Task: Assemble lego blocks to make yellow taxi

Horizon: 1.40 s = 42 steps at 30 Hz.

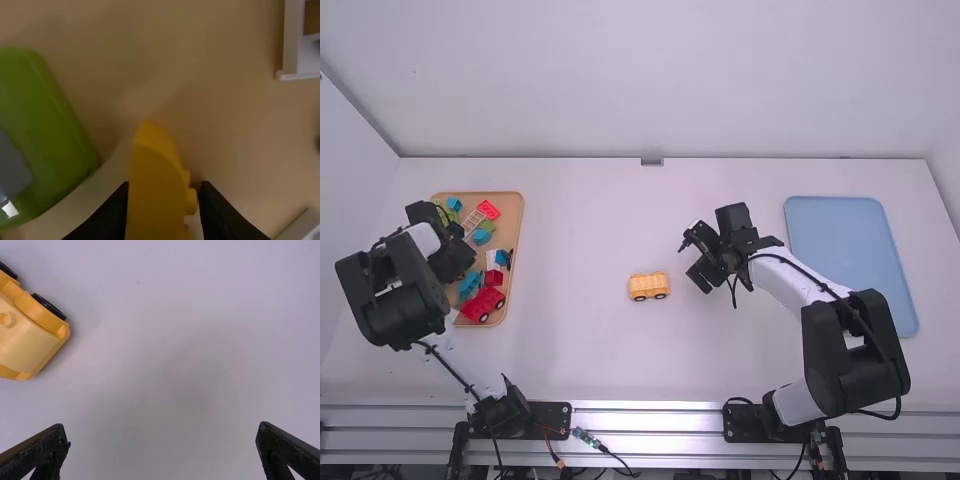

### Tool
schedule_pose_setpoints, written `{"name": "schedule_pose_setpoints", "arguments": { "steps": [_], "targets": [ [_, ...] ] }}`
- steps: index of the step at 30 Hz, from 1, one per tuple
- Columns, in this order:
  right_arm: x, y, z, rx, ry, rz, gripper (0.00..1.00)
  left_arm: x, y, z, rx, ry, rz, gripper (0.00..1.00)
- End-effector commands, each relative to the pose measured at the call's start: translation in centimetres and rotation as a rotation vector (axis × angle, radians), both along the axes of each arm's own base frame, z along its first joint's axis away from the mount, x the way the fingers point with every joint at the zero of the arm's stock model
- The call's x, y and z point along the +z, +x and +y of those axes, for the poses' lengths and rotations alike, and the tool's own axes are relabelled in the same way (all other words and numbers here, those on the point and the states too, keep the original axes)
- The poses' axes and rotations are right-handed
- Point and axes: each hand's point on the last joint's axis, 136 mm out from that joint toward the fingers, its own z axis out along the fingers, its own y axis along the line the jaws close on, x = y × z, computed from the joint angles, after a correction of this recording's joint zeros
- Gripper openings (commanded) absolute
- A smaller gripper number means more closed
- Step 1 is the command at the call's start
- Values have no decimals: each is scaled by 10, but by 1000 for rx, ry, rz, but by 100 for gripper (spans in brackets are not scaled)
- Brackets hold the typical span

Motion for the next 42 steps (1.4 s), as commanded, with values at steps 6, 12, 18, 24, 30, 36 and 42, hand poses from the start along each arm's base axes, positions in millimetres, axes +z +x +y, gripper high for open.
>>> {"name": "schedule_pose_setpoints", "arguments": {
  "steps": [6, 12, 18, 24, 30, 36, 42],
  "targets": [
    [7, 3, 2, 0, 9, -15, 99, -15, -10, 0, 14, -13, 44, 13],
    [9, 6, 4, -47, 36, -14, 99, -7, -6, 3, 20, 0, 17, 2],
    [15, 13, 6, -111, 73, -16, 99, 27, 3, 5, 60, 40, -72, 2],
    [32, 16, 26, -84, 202, 5, 99, 85, 13, -16, -7, 131, -242, 2],
    [68, 16, 55, 16, 466, 37, 99, 145, 37, -107, -437, 116, -517, 2],
    [114, 14, 77, 76, 774, 94, 99, 158, 32, -192, -714, 187, -595, 2],
    [125, 18, 91, 24, 836, 126, 99, 156, 31, -286, -968, 243, -675, 2]
  ]
}}
